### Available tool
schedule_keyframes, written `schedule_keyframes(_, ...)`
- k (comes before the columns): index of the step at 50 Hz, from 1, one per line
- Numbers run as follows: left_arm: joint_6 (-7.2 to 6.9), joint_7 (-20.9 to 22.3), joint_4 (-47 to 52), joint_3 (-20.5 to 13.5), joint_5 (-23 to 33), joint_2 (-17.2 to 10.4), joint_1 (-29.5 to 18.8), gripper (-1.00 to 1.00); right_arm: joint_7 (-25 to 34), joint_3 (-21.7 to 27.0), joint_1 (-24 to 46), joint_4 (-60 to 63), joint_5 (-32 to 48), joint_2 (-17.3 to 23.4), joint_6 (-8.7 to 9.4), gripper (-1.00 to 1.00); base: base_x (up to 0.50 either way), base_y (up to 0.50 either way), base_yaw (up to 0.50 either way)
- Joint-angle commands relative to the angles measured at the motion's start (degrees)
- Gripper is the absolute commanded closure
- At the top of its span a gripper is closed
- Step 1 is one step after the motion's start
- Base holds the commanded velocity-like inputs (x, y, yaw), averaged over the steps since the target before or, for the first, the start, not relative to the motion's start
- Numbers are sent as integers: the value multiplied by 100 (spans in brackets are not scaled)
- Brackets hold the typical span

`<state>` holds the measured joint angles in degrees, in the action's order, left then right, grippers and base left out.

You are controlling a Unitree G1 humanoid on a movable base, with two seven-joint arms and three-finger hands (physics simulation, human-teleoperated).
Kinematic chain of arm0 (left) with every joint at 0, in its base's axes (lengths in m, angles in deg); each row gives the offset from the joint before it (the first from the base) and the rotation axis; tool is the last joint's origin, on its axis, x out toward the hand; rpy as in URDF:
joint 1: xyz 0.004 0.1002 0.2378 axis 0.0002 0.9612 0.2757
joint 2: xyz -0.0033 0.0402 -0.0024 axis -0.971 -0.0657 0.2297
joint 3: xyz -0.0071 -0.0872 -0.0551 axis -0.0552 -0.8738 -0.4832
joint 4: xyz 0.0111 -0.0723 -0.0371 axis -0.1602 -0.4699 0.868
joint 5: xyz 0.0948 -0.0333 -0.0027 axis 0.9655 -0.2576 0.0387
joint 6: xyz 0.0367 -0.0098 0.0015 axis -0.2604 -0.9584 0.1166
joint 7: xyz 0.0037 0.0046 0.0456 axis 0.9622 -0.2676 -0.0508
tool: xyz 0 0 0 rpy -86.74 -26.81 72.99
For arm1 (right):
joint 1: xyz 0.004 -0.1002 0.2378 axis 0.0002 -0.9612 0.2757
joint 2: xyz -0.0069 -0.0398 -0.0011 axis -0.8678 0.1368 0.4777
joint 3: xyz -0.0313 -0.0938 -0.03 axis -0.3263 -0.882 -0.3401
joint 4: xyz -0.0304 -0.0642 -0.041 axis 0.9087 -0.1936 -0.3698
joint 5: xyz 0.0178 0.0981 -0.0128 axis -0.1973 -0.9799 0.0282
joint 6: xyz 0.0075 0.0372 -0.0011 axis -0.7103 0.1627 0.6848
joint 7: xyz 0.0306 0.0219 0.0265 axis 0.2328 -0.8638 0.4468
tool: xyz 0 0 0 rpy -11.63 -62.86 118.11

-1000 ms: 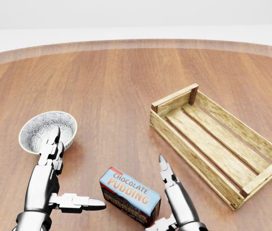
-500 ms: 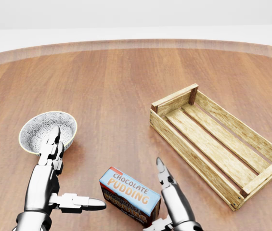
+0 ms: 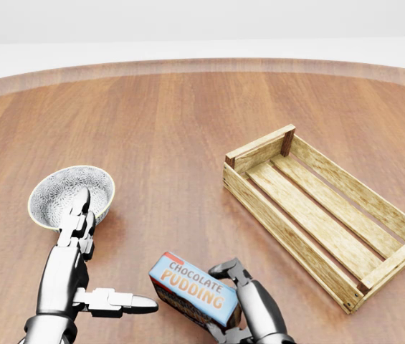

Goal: Pick up the chocolate pudding and put it in the tray.

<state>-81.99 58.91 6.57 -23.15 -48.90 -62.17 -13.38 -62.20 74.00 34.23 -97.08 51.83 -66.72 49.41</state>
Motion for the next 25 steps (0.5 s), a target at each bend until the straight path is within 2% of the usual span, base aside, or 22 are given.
schedule_keyframes(1, -176, 50, 27, -83, -258, 36, -41, -100, -79, -9, 25, -136, 32, -12, 0, 100, 0, 0, 0)
schedule_keyframes(3, -177, 50, 28, -82, -256, 35, -41, -100, -196, -9, 84, -387, 64, -3, 0, 100, 0, 0, 0)
schedule_keyframes(5, -178, 51, 28, -83, -257, 36, -41, -100, -32, -17, -26, 0, 50, -27, 0, 100, 0, 0, 0)
schedule_keyframes(15, -180, 49, 29, -83, -256, 36, -41, -100, 50, -65, -137, 348, 65, -29, 0, 100, 0, 0, 0)
schedule_keyframes(17, -179, 50, 28, -83, -259, 36, -41, -100, -77, -61, -77, 104, 76, 1, 0, 100, 0, 0, 0)
schedule_keyframes(18, -179, 49, 29, -83, -259, 36, -40, -100, 225, -53, -251, 836, 17, -31, 0, 100, 0, 0, 0)
schedule_keyframes(20, -177, 49, 28, -83, -258, 36, -41, -100, 107, -56, -211, 669, -12, 15, 0, 100, 0, 0, 0)
schedule_keyframes(21, -178, 49, 28, -83, -258, 36, -41, -100, 384, -59, -359, 1351, -63, -18, 0, 100, 0, 0, 0)
schedule_keyframes(23, -178, 50, 28, -83, -257, 36, -41, -100, 508, -93, -453, 1762, -107, -4, 0, 100, 0, 0, 0)
schedule_keyframes(24, -217, 46, 77, -81, -259, 39, -22, -100, 384, -98, -438, 1572, -115, 42, 0, 100, 0, 0, 0)
schedule_keyframes(25, -217, 45, 72, -82, -260, 39, -25, -100, 615, -111, -546, 2166, -144, 13, 0, 100, 0, 0, 0)
